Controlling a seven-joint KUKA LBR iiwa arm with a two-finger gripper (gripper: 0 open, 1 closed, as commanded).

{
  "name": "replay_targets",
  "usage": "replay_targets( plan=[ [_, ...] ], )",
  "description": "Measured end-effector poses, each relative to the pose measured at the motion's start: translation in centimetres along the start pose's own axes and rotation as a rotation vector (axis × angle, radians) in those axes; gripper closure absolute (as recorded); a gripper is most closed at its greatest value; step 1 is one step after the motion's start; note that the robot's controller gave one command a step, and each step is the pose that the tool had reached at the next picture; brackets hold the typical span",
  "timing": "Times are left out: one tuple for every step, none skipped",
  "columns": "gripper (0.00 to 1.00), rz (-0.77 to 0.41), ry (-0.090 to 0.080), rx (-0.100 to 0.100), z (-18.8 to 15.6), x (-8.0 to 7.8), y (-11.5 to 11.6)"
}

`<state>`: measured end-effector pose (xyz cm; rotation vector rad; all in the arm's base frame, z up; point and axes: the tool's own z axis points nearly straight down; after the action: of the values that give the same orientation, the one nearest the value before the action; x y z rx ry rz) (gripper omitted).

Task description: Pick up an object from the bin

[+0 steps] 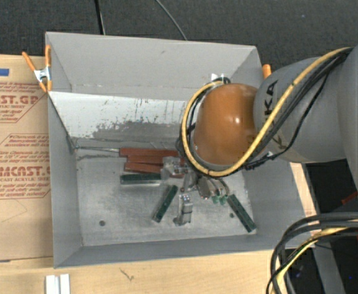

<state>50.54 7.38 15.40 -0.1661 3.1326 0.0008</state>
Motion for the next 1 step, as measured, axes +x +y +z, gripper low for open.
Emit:
replay_targets(
  plan=[
    [1.00, 0.144, 0.003, -0.001, 7.30, -3.34, -2.02]
  ],
)
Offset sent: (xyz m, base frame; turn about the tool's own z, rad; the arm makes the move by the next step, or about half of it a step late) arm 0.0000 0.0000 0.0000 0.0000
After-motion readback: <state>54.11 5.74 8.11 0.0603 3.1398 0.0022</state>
